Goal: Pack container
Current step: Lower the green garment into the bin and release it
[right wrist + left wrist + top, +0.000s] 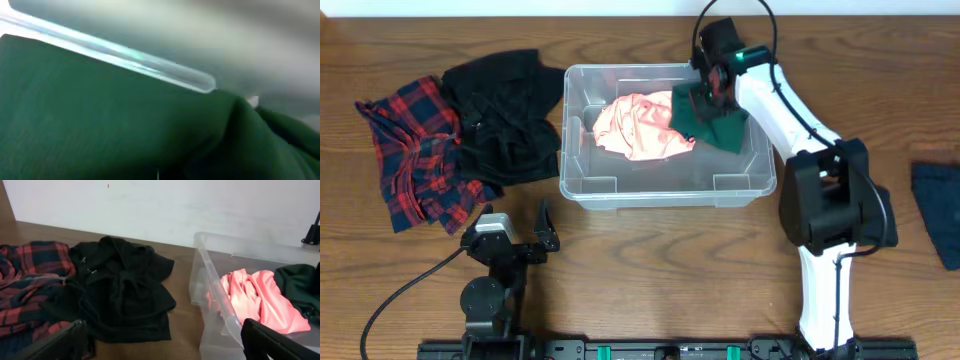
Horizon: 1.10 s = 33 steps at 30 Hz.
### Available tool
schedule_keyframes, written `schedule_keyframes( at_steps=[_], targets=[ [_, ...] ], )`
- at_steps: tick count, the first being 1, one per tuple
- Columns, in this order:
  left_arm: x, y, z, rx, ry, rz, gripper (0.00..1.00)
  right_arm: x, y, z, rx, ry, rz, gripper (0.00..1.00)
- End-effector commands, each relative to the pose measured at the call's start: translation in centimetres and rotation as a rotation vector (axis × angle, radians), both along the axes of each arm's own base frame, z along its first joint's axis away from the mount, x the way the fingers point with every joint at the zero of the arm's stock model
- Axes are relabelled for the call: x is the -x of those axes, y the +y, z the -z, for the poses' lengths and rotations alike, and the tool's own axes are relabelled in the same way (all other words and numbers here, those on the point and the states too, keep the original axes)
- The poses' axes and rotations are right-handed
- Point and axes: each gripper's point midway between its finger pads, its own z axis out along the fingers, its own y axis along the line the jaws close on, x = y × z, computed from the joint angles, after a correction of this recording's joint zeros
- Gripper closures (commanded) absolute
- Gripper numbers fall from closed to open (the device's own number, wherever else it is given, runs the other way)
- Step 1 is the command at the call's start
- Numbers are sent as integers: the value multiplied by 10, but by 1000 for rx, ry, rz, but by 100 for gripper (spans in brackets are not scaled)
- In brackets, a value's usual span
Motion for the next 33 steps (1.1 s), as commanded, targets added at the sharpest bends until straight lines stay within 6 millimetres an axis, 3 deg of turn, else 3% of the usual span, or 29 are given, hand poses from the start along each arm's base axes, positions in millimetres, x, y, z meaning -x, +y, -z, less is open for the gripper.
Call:
schedule_keyframes(
  at_steps=[1,9,12,15,18,22,24,28,33],
  targets=[
    [1,1,17,-9,52,-3,2,6,-11,33,57,62,33,99],
    [1,1,17,-9,52,-3,2,0,-8,7,36,2,34,99],
    [1,1,17,-9,52,-4,2,0,-6,-14,18,-29,30,99],
    [1,1,17,-9,52,-3,2,1,-2,-48,-21,-78,23,96],
    [1,1,17,-9,52,-3,2,4,-1,-88,-54,-144,20,78],
    [1,1,17,-9,52,-3,2,17,-7,-145,-81,-229,21,33],
    [1,1,17,-9,52,-3,2,28,-14,-167,-87,-251,28,16],
    [1,1,17,-9,52,-3,2,55,-39,-195,-88,-239,80,1],
    [1,1,17,-9,52,-3,2,100,-95,-201,-93,-98,330,1]
  ],
)
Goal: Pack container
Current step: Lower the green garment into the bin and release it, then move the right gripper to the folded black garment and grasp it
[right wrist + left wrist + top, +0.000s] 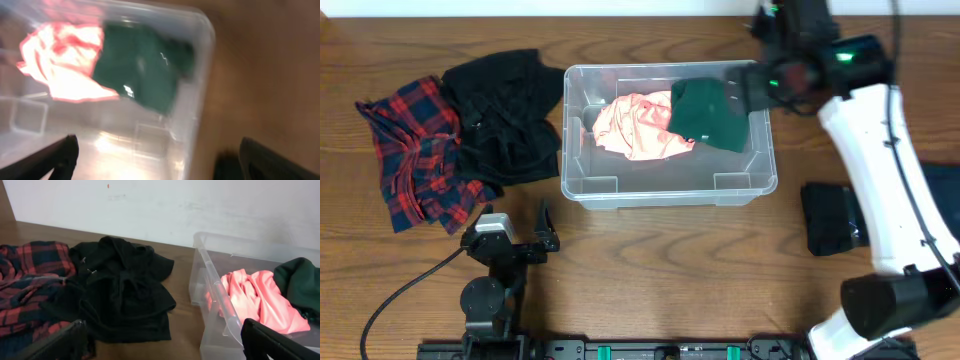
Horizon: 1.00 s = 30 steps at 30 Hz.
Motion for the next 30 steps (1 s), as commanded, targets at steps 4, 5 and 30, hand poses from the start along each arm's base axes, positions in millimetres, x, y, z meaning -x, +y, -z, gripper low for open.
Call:
schedule_keyframes(
  at_steps=[4,5,30],
  targets=[
    [1,1,17,-9,52,-4,2,42,-81,-2,-68,152,430,1],
    [1,1,17,-9,52,-3,2,48,-94,-2,-73,170,497,1],
    [1,1,17,-9,52,-3,2,176,-211,83,-236,189,1065,1]
  ],
)
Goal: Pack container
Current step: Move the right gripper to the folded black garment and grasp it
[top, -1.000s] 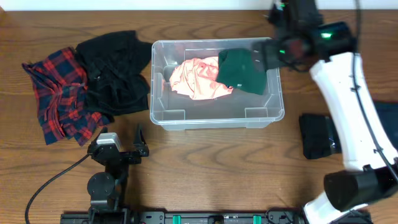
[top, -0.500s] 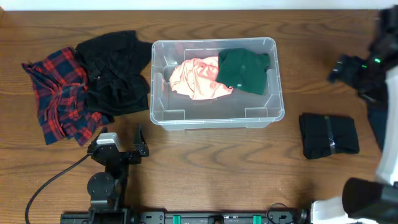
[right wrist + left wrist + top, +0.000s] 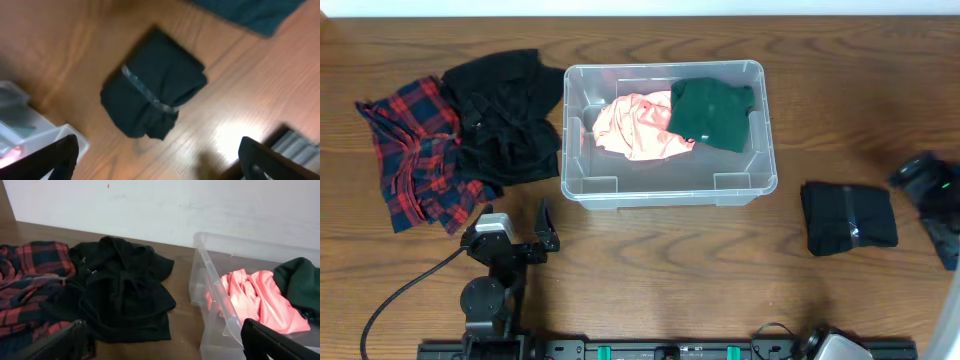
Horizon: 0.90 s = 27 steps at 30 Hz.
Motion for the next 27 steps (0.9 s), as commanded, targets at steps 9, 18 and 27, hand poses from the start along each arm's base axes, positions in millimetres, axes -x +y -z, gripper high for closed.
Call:
schedule_keyframes(
  at_steps=[9,18,27],
  targets=[
    [1,1,17,-9,52,-4,2,11,5,102,-104,25,25,1],
    [1,1,17,-9,52,-3,2,25,-9,142,-93,9,91,3],
    [1,1,17,-9,52,-3,2,12,-18,167,-21,-95,66,9]
  ],
)
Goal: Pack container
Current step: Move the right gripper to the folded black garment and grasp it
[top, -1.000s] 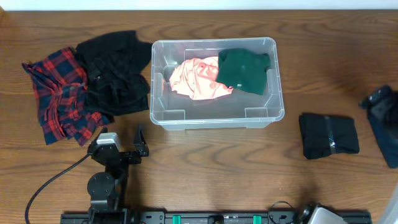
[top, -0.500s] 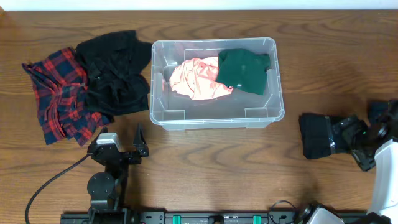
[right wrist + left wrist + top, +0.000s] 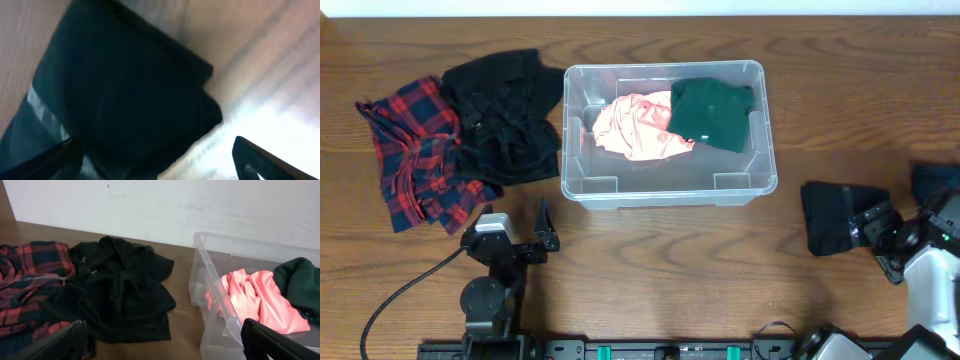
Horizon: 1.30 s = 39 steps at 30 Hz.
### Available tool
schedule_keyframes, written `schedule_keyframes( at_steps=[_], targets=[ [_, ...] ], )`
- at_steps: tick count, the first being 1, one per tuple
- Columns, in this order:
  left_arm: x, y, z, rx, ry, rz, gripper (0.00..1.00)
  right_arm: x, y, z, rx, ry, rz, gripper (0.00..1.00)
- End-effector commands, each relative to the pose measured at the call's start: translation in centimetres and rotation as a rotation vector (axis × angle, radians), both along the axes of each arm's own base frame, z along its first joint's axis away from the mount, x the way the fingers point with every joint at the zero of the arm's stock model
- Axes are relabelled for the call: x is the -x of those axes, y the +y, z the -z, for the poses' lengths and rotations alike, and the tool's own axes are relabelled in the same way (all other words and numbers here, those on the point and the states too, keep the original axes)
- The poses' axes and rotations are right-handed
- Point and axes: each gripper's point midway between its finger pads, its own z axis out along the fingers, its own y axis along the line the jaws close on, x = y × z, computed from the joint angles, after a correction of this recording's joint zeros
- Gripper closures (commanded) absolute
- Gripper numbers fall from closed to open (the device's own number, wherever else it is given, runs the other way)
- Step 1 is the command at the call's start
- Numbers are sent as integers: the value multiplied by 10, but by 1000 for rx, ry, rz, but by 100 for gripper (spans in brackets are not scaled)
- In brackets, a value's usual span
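Observation:
The clear plastic container stands mid-table and holds a pink garment and a green garment. A folded black garment with a pale stripe lies on the table to its right. My right gripper is low at that garment's right end. In the right wrist view the black garment fills the frame, with the gripper open over it. My left gripper rests open near the front edge, facing the container.
A black garment and a red plaid garment lie in a heap left of the container. A dark blue garment lies at the table's right edge, just behind my right arm.
My right gripper was high near the table's right edge with the folded black garment small below it. Now it is low and close against that garment, still open. The left arm has not moved.
My right gripper was down in the container at the green garment. Then it was above the container's back right corner with the green garment left inside. Then it was over the right edge of the table, and now it is down at the folded black garment.

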Motion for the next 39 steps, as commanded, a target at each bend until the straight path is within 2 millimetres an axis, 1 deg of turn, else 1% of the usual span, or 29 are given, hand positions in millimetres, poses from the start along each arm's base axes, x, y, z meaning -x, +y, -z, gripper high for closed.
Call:
schedule_keyframes(
  at_steps=[1,9,11,13,14,15,18,19,20,22,26,29,32,36,39],
  targets=[
    [1,1,17,-9,52,-3,2,-1,-1,7,24,-29,-18,9],
    [1,1,17,-9,52,-4,2,-11,-8,14,89,-101,-38,22],
    [1,1,17,-9,52,-3,2,-12,-11,14,103,-108,-35,28],
    [1,1,17,-9,52,-3,2,-12,-14,13,120,-107,-28,39],
    [1,1,17,-9,52,-3,2,-12,-16,13,128,-107,-25,46],
    [1,1,17,-9,52,-3,2,-12,-16,13,130,-108,-24,49],
    [1,1,17,-9,52,-3,2,-13,-17,14,129,-109,-25,52],
    [1,1,17,-9,52,-3,2,-13,-16,15,126,-105,-25,59],
    [1,1,17,-9,52,-3,2,-12,-16,17,122,-100,-25,68],
    [1,1,17,-9,52,-3,2,-12,-15,20,115,-92,-25,98],
    [1,1,17,-9,52,-3,2,-21,-8,16,81,-137,-63,99],
    [1,1,17,-9,52,-3,2,-33,1,4,47,-202,-119,99],
    [1,1,17,-9,52,-3,2,-45,6,-16,28,-271,-151,99],
    [1,1,17,-9,52,-3,2,-62,13,-61,20,-390,-205,99],
    [1,1,17,-9,52,-4,2,-69,18,-103,47,-469,-245,99]
  ],
)
